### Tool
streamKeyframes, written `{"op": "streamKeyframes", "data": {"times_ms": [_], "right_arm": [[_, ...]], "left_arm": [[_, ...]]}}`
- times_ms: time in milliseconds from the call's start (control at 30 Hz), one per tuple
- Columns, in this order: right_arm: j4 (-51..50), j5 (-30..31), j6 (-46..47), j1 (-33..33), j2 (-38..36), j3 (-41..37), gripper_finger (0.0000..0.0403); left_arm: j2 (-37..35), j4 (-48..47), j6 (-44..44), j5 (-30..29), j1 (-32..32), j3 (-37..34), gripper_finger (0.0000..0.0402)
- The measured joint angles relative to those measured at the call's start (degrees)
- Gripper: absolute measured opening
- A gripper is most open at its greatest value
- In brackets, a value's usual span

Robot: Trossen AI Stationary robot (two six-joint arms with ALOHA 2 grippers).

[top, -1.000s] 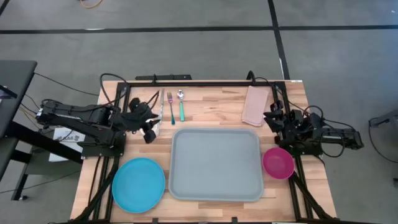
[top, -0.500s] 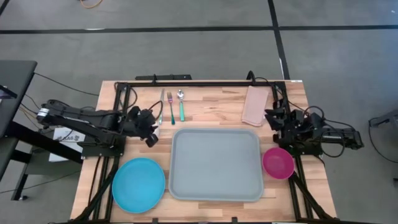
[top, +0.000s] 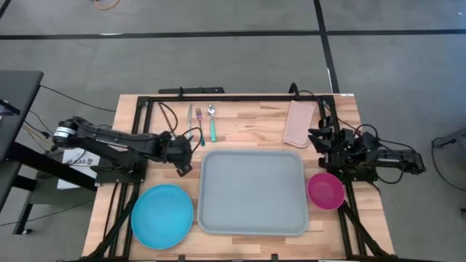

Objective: Set up tray
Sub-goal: Put the white mug on the gray serving tray

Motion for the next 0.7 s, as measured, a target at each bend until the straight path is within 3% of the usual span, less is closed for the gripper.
{"op": "streamKeyframes", "data": {"times_ms": [100,233,700], "right_arm": [[-0.39,0.00,0.00,0.00,-0.02,0.00,0.0091],[-0.37,0.00,0.00,0.00,0.01,0.00,0.0091],[-1.16,-0.02,0.03,0.00,0.01,0.00,0.0091]], "left_arm": [[2.60,-0.42,-0.80,1.94,1.72,0.00,0.0145],[4.34,-0.30,0.28,-0.88,3.93,0.00,0.0146],[4.33,1.13,3.81,2.40,6.63,-3.79,0.0142]]}}
